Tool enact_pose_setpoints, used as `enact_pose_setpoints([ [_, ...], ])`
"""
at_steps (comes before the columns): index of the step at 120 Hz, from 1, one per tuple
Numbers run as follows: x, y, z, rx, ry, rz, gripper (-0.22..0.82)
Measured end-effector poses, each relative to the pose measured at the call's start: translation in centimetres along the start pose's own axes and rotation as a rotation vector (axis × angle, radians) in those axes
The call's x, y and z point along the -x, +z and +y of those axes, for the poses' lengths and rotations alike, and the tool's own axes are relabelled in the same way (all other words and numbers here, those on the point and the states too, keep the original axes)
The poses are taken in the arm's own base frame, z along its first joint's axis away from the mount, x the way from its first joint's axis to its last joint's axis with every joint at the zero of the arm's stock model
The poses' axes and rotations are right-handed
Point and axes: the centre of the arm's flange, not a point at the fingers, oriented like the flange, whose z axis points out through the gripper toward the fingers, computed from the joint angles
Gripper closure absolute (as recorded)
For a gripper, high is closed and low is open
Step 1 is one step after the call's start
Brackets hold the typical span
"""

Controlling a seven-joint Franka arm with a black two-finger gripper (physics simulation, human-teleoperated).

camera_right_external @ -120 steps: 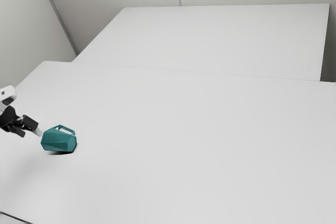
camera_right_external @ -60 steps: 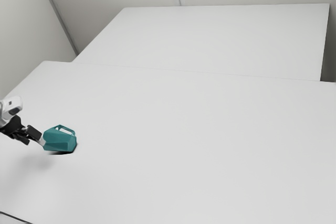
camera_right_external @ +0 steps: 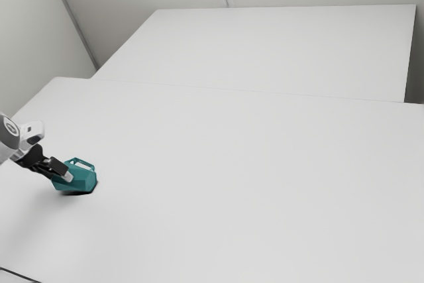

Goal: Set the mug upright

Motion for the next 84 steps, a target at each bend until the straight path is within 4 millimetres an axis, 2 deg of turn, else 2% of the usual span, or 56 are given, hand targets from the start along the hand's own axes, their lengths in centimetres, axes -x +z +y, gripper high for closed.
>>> enact_pose_setpoints([
  [18, 0.4, 0.3, 0.2, 0.008, -0.003, 0.003, 0.0],
  [44, 1.2, 0.8, -0.5, 0.009, -0.022, 0.001, 0.01],
  [84, 1.2, 0.4, -0.7, 0.02, -0.048, 0.032, 0.15],
])
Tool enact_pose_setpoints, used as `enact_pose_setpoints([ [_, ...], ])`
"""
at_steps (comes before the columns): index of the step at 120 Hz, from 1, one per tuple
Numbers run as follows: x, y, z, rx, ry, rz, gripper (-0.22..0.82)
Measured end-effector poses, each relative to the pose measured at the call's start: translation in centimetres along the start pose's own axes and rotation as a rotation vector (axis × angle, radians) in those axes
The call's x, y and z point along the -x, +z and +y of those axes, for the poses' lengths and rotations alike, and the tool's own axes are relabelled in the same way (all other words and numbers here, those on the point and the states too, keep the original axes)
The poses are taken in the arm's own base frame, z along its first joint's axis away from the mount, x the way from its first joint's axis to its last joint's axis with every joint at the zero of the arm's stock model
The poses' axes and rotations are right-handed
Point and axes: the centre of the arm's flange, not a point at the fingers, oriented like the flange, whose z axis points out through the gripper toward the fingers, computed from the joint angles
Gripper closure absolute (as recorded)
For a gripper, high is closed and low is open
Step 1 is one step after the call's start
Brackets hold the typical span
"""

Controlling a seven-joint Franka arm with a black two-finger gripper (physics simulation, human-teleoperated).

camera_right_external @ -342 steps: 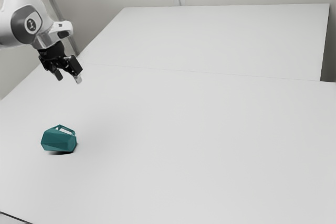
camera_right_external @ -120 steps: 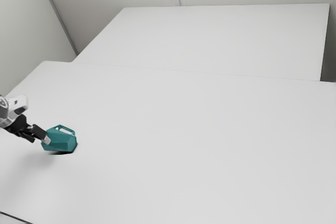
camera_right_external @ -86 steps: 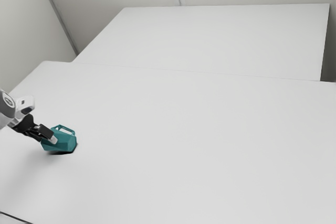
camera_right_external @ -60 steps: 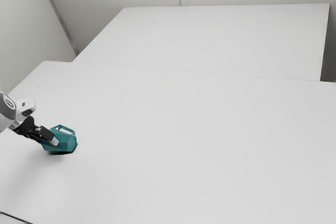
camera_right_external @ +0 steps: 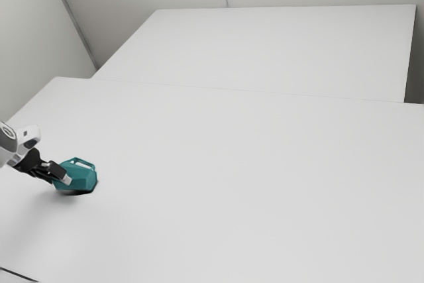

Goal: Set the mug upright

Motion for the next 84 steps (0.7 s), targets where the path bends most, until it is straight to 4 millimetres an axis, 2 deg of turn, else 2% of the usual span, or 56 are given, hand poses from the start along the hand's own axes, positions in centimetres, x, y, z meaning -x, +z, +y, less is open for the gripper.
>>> enact_pose_setpoints([
  [40, -1.8, 0.8, 2.1, 0.016, 0.055, 0.001, 0.24],
  [56, -3.1, 0.3, 3.1, 0.009, 0.088, 0.013, 0.34],
  [84, -5.8, -1.1, 5.0, -0.002, 0.144, 0.047, 0.58],
])
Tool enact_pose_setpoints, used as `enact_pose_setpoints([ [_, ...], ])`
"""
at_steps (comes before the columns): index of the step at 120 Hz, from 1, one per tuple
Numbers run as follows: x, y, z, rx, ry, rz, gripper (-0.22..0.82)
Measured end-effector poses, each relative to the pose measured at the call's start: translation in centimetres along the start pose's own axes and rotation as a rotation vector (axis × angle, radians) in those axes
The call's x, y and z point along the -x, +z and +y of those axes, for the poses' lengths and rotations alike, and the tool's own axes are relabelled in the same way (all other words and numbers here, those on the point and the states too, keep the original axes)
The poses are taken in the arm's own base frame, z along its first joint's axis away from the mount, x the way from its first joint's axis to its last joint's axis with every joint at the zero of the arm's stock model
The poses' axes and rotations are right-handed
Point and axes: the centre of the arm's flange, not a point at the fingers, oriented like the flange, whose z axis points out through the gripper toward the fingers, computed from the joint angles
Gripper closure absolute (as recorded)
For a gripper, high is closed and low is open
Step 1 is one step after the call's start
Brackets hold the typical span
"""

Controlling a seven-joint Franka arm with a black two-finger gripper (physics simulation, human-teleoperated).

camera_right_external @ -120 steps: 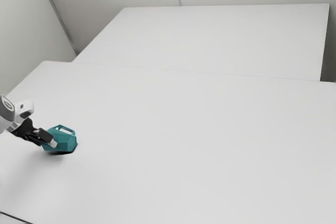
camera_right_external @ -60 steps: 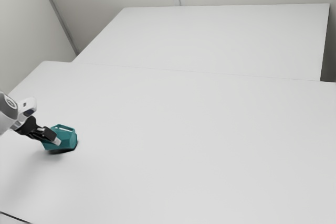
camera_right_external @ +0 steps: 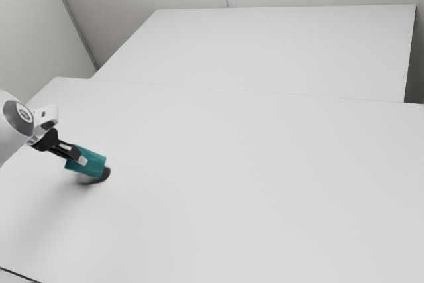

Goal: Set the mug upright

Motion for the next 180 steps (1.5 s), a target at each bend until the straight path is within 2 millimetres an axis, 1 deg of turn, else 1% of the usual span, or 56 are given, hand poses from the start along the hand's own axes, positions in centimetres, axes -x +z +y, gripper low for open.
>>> enact_pose_setpoints([
  [11, -1.0, -0.2, 0.7, 0.006, 0.013, 0.014, 0.67],
  [19, -1.5, -0.3, 1.0, 0.008, 0.019, 0.021, 0.72],
  [31, -1.9, -0.5, 1.2, 0.01, 0.021, 0.026, 0.73],
  [48, -1.8, -0.7, 1.1, 0.008, 0.011, 0.03, 0.76],
  [60, -1.9, -1.6, 1.2, 0.0, 0.004, 0.042, 0.77],
  [66, -2.1, -2.5, 1.5, -0.002, 0.004, 0.051, 0.77],
  [73, -2.4, -3.2, 2.3, 0.003, 0.007, 0.055, 0.77],
  [79, -2.8, -3.5, 3.2, 0.015, 0.01, 0.048, 0.78],
  [85, -3.3, -3.4, 4.4, 0.03, 0.018, 0.034, 0.78],
  [103, -5.2, -2.9, 8.9, 0.044, 0.087, -0.071, 0.78],
  [117, -6.3, -2.5, 11.3, 0.034, 0.12, -0.165, 0.78],
  [131, -6.3, -2.1, 12.6, 0.034, 0.095, -0.242, 0.78],
  [145, -6.1, -2.0, 13.2, 0.041, 0.038, -0.299, 0.78],
  [153, -6.5, -2.2, 13.8, 0.036, 0.02, -0.327, 0.78],
  [168, -7.7, -2.1, 15.6, 0.01, 0.021, -0.392, 0.78],
  [180, -7.8, -1.5, 16.5, 0.004, -0.004, -0.448, 0.78],
])
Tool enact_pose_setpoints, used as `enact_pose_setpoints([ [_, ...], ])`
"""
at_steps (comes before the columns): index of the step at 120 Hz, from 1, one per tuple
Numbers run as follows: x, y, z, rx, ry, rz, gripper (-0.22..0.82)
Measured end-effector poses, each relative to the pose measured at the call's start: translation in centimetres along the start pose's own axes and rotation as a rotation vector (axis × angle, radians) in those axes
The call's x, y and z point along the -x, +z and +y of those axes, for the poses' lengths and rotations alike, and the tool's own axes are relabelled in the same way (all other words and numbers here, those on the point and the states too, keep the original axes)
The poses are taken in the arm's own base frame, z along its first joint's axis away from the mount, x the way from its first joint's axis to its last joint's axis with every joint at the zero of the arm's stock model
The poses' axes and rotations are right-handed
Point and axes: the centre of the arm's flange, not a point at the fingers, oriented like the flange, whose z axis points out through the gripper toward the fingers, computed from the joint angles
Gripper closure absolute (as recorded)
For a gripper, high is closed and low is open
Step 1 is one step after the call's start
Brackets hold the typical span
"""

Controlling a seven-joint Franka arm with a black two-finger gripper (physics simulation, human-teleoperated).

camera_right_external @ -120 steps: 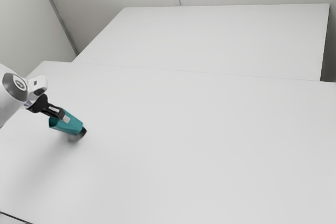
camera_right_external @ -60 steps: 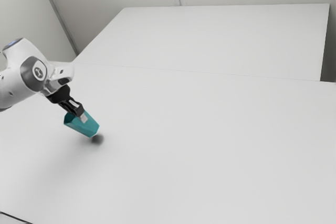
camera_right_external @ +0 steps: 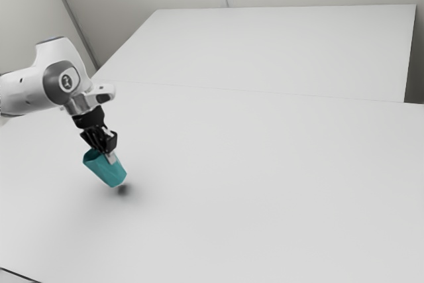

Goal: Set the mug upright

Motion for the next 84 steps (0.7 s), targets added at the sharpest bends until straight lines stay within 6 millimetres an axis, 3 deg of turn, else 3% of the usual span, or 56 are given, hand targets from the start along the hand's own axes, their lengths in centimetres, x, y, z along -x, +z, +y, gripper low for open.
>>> enact_pose_setpoints([
  [39, -2.0, 2.2, 2.1, -0.045, -0.06, -0.153, 0.79],
  [84, -4.2, 3.8, 4.2, -0.133, -0.092, -0.21, 0.79],
])
